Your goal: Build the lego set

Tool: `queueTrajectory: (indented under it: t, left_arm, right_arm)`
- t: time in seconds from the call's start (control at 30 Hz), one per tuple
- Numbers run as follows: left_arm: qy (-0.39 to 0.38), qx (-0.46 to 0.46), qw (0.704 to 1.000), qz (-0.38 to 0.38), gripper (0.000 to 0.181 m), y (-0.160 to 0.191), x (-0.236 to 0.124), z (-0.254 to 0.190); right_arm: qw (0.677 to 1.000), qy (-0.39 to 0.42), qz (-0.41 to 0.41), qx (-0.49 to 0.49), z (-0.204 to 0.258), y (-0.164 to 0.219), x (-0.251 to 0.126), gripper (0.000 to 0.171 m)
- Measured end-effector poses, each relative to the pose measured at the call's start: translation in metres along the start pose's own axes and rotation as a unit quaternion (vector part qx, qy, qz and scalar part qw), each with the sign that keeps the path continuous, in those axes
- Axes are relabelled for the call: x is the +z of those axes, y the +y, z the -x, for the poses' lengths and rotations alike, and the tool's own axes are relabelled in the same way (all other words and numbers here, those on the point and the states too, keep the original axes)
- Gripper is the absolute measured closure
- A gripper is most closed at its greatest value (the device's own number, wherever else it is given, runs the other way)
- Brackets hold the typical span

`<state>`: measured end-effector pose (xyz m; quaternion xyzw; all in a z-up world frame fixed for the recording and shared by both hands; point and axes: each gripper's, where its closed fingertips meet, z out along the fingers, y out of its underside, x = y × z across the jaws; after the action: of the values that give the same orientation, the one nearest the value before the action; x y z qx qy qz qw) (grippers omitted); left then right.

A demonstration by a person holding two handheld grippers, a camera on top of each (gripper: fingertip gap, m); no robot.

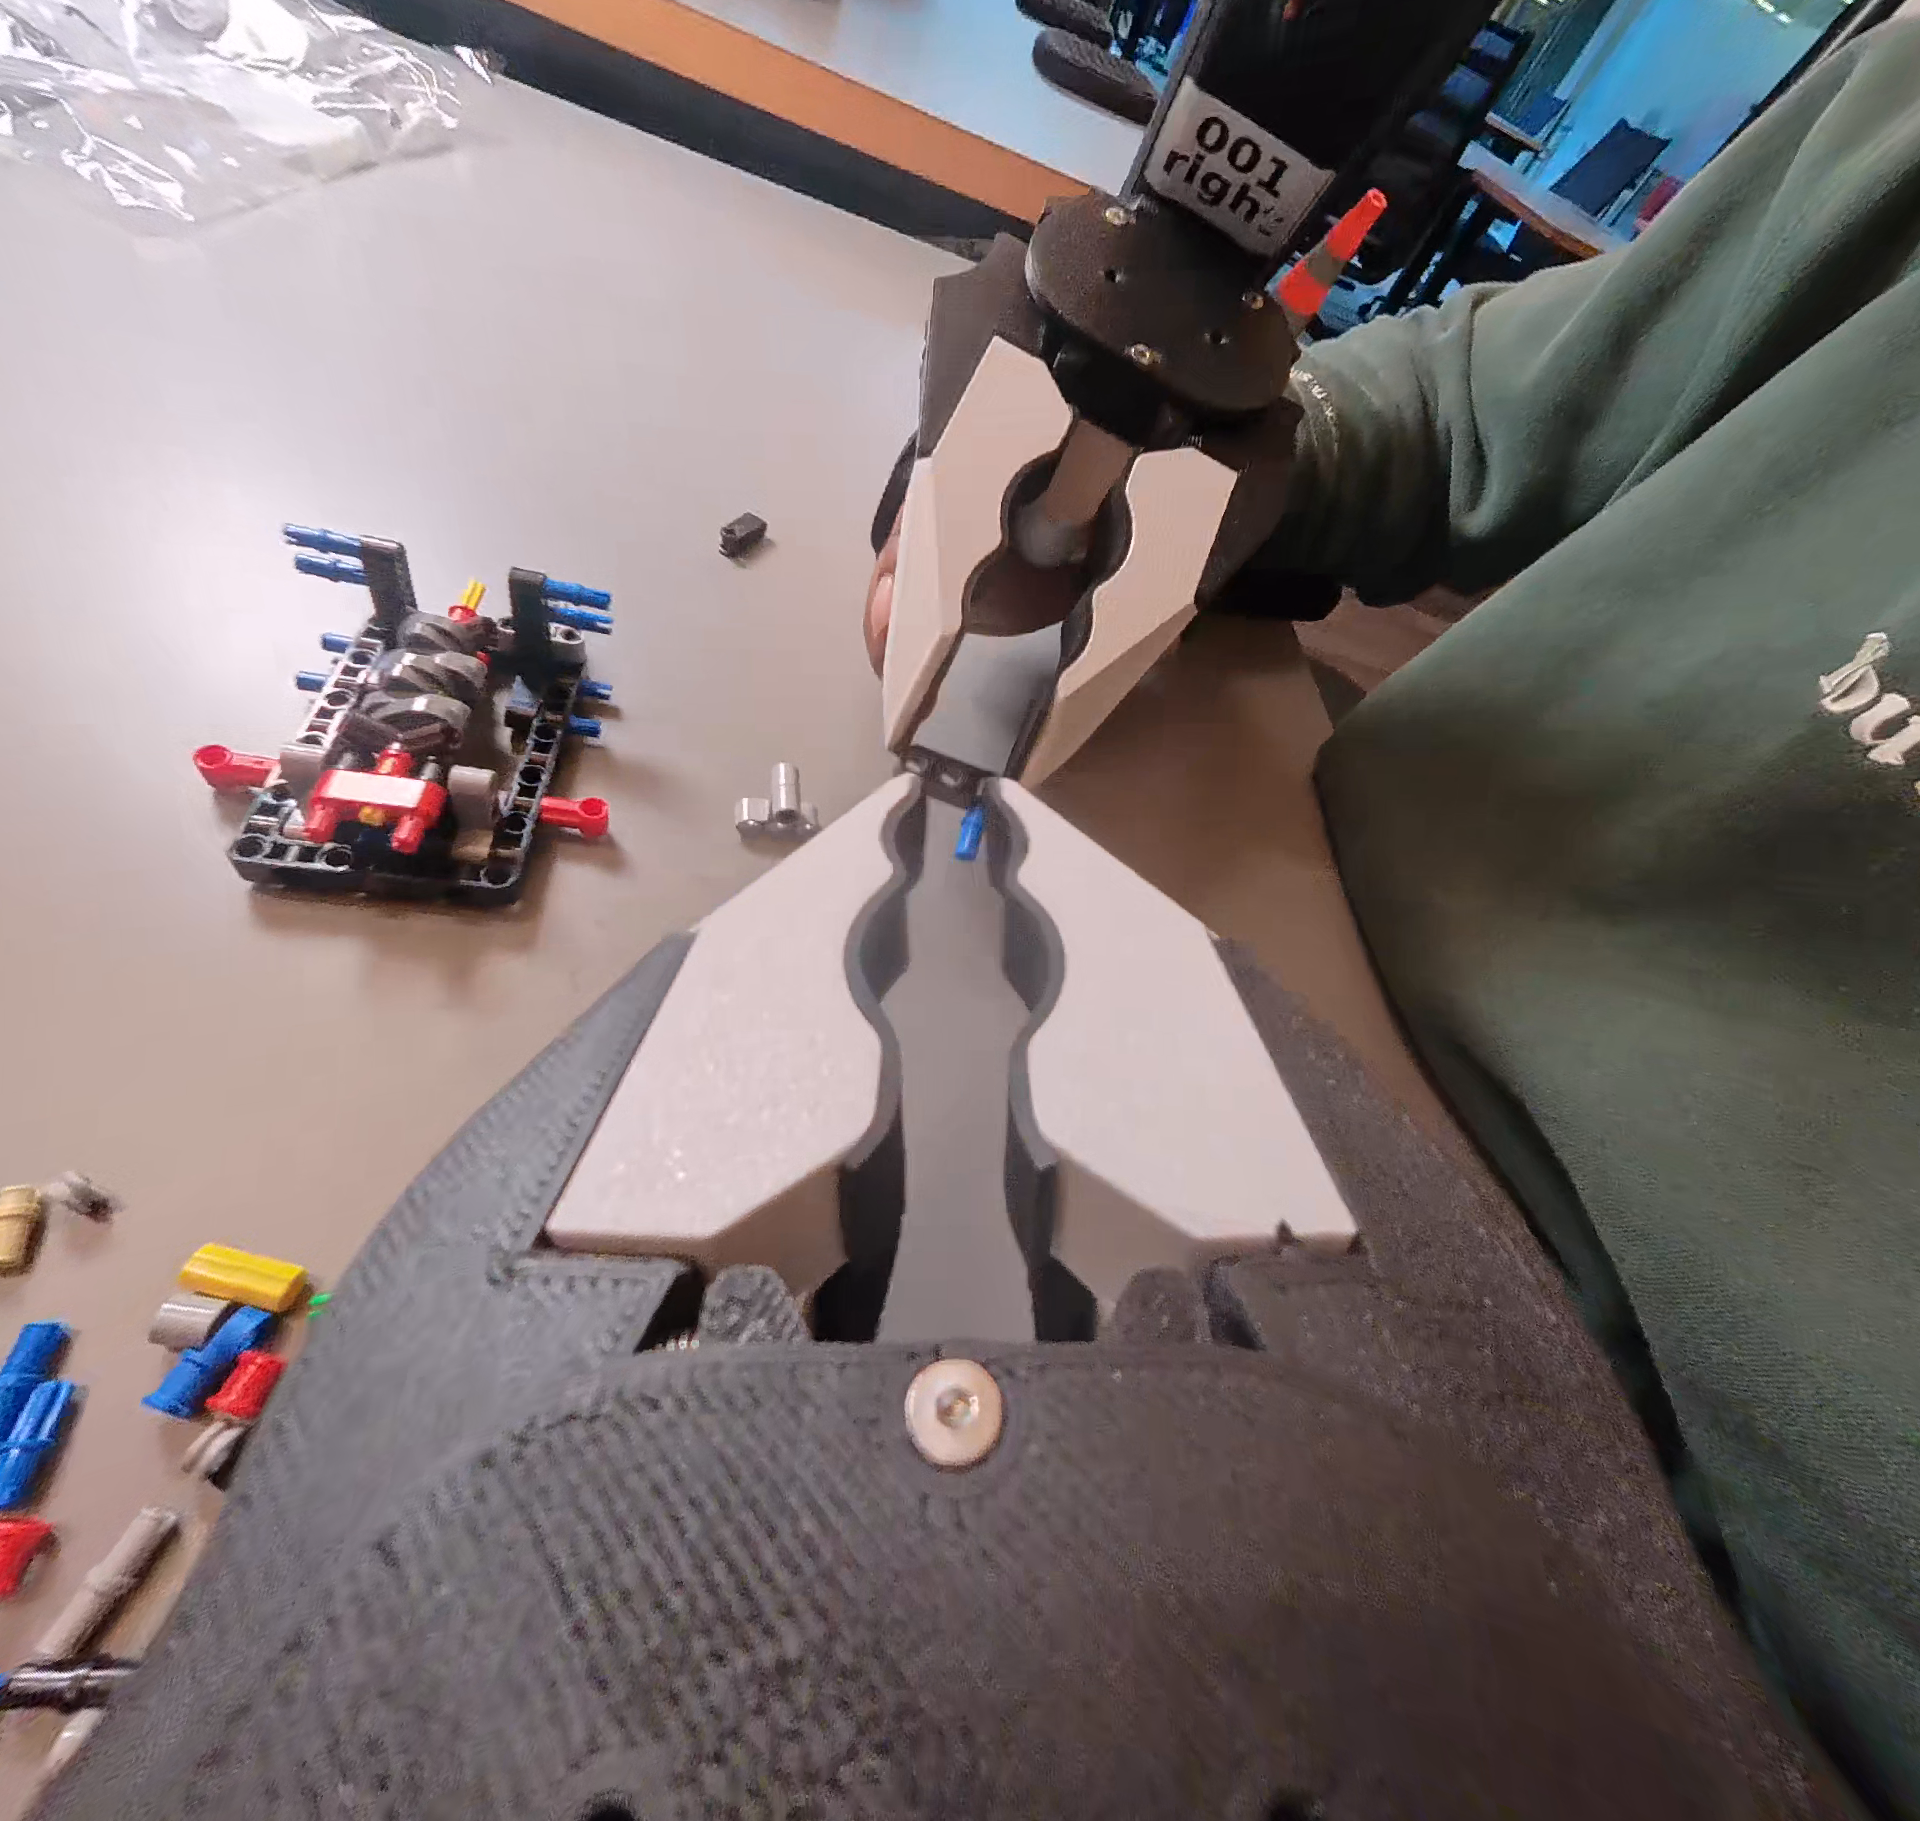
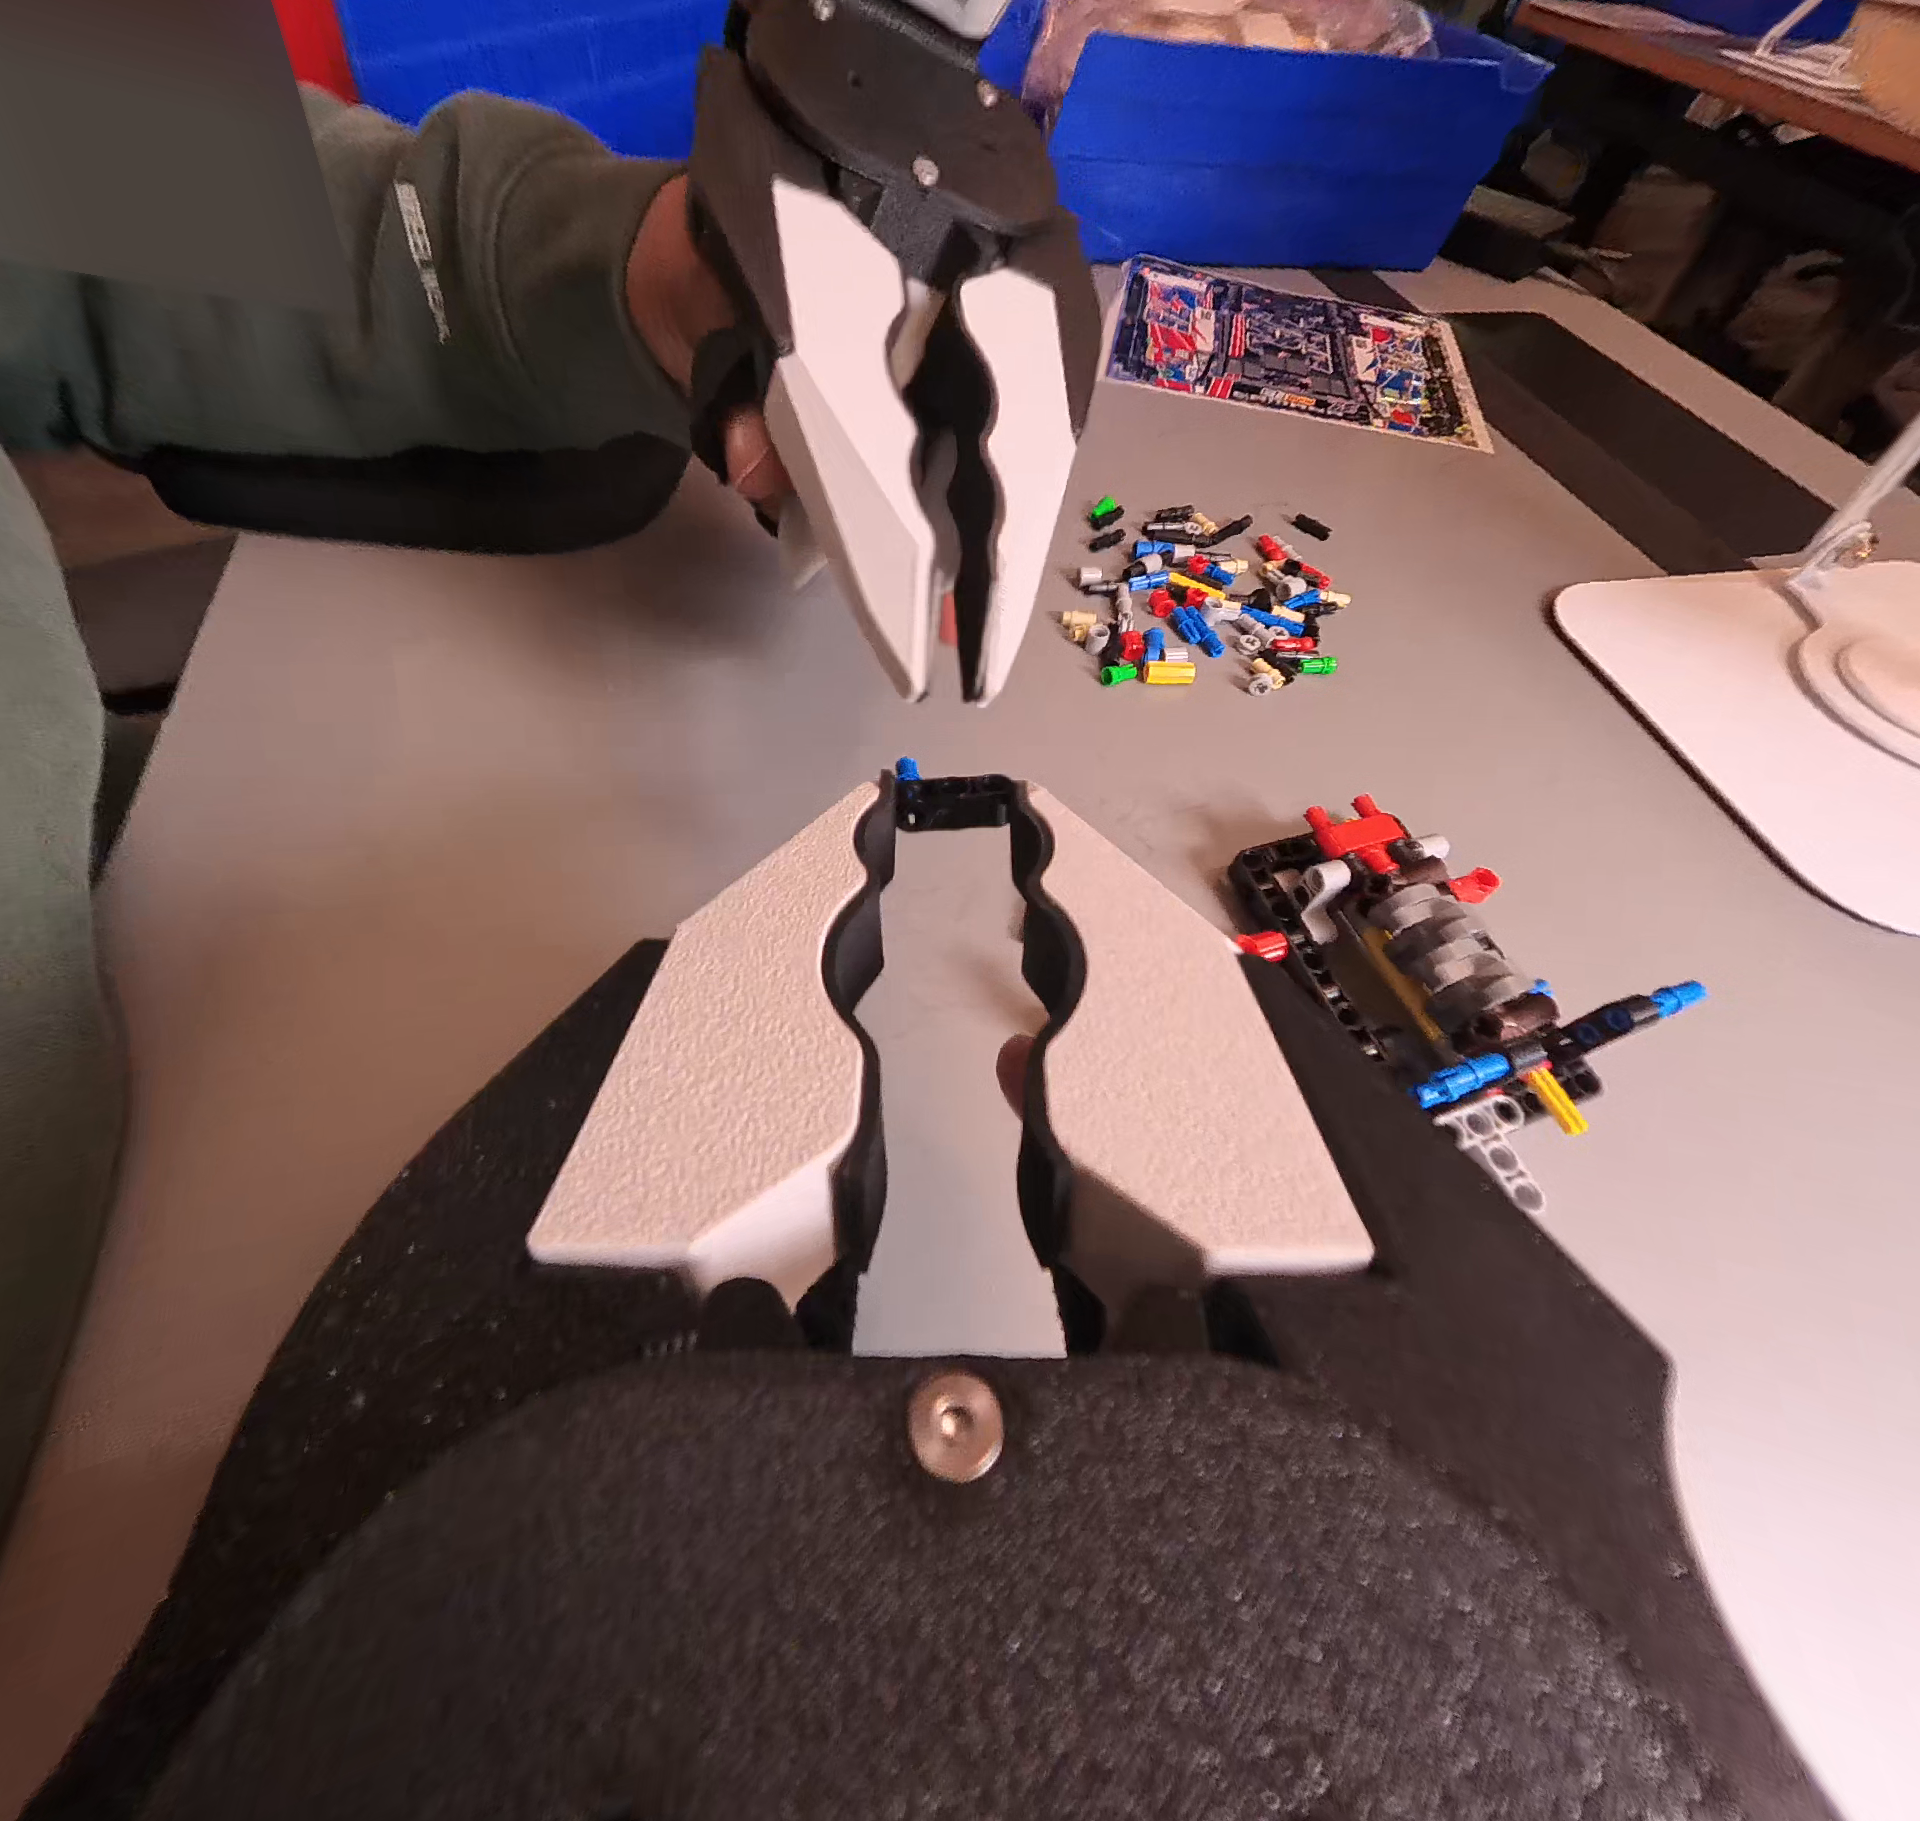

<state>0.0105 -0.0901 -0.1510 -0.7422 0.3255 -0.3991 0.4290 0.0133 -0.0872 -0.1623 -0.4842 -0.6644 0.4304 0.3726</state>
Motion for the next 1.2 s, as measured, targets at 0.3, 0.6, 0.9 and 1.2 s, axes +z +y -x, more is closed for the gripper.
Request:
queueTrajectory:
  t: [0.3, 0.6, 0.9, 1.2]
  left_arm:
    - [-0.003, 0.024, 0.999, -0.028, 0.178, -0.013, 0.004, -0.011]
    - [0.099, -0.112, 0.989, -0.019, 0.179, -0.007, 0.007, -0.024]
    - [0.153, -0.197, 0.968, -0.011, 0.179, -0.001, 0.013, -0.031]
    - [0.135, -0.221, 0.965, 0.028, 0.179, 0.017, 0.020, -0.025]
  right_arm:
    - [0.984, -0.045, -0.095, 0.146, -0.007, -0.026, -0.012, 0.151]
    - [0.989, -0.005, -0.078, -0.127, 0.009, -0.029, -0.021, 0.142]
    - [0.967, 0.004, -0.036, -0.252, 0.022, -0.012, -0.014, 0.166]
    - [0.957, 0.014, 0.019, -0.288, 0.024, 0.006, -0.004, 0.166]
